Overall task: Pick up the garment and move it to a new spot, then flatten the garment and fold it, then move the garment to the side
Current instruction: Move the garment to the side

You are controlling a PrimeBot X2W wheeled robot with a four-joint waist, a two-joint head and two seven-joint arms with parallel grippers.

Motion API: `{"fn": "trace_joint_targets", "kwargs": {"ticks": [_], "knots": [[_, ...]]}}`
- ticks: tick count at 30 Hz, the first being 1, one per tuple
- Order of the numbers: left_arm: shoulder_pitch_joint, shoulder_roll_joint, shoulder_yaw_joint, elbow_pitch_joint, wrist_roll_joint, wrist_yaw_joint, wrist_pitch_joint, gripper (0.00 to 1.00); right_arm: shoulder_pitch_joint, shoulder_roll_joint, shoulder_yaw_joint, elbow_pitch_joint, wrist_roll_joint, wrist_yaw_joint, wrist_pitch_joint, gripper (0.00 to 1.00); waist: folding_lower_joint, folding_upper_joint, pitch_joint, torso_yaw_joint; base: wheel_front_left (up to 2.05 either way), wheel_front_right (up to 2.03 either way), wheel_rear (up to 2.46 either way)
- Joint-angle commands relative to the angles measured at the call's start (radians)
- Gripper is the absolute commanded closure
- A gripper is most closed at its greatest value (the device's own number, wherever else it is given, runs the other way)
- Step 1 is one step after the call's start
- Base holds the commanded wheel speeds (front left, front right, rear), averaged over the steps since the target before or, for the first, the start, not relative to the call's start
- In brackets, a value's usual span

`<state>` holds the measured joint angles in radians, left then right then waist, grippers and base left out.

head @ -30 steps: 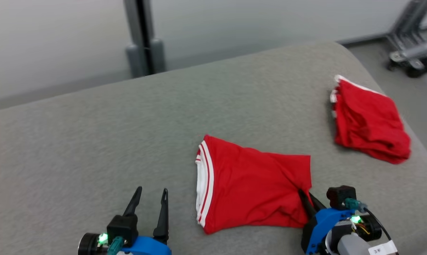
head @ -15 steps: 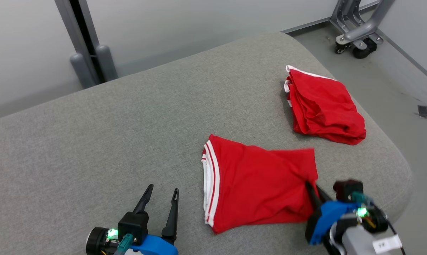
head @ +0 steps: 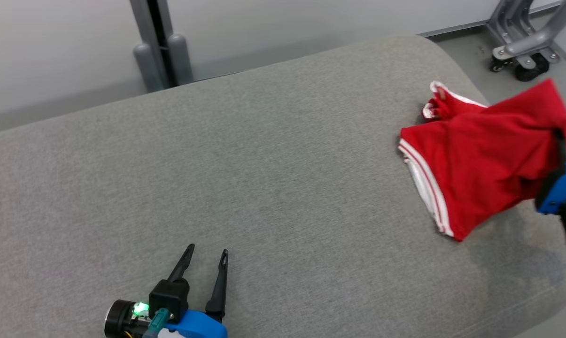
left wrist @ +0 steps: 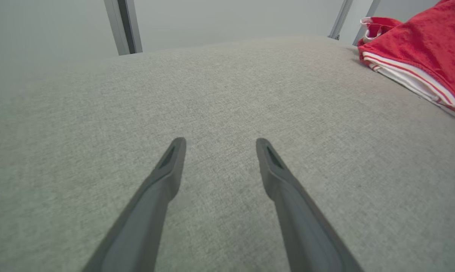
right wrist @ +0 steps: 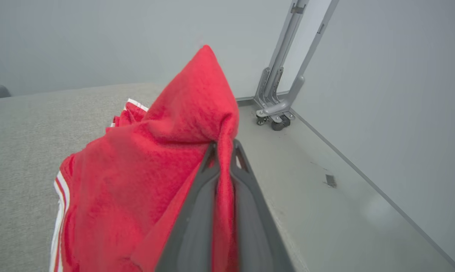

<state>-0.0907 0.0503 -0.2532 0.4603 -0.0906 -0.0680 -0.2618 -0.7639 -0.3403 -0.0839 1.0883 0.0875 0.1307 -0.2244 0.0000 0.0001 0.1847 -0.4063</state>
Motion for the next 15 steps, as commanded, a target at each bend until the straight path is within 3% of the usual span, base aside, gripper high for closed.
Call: {"fn": "trace_joint_targets", "kwargs": {"ticks": [1, 2, 3, 4, 5, 9, 15], "knots": [[-0.021, 0.001, 0.008, -0.001, 0.007, -0.001, -0.004, 0.00, -0.019, -0.011, -0.036, 0.020, -0.016, 0.000, 0.003, 1.00, 0.0000, -0.0001, 0.018, 0.021, 0.00, 0.00, 0.00], [-0.023, 0.001, 0.011, -0.001, 0.014, -0.004, -0.004, 0.00, -0.026, -0.029, -0.071, 0.037, -0.037, 0.000, 0.006, 1.00, 0.0000, -0.0001, 0.022, 0.026, 0.00, 0.00, 0.00], [-0.024, 0.001, 0.014, -0.001, 0.018, -0.004, -0.004, 0.00, -0.032, -0.052, -0.111, 0.052, -0.054, 0.000, 0.004, 0.90, 0.0000, -0.0001, 0.027, 0.031, 0.00, 0.00, 0.00], [-0.024, 0.001, 0.018, -0.001, 0.020, -0.004, -0.004, 0.00, -0.036, -0.064, -0.145, 0.059, -0.076, 0.000, -0.002, 0.40, 0.0000, -0.0001, 0.031, 0.036, 0.00, 0.00, 0.00], [-0.025, 0.000, 0.023, -0.002, 0.024, -0.005, -0.005, 0.00, -0.038, -0.067, -0.181, 0.066, -0.101, 0.000, -0.007, 0.00, 0.0000, -0.0001, 0.034, 0.039, 0.00, 0.00, 0.00], [-0.026, 0.001, 0.047, -0.009, 0.031, 0.002, -0.004, 0.00, -0.034, -0.030, -0.295, 0.038, -0.192, 0.000, -0.028, 0.00, 0.0000, -0.0001, 0.044, 0.044, 0.00, 0.00, 0.00], [-0.029, 0.002, 0.086, -0.026, 0.038, 0.013, -0.005, 0.00, 0.015, 0.111, -0.355, -0.106, -0.289, 0.000, -0.040, 0.00, 0.0000, -0.0001, 0.042, 0.047, 0.00, 0.00, 0.00]]}}
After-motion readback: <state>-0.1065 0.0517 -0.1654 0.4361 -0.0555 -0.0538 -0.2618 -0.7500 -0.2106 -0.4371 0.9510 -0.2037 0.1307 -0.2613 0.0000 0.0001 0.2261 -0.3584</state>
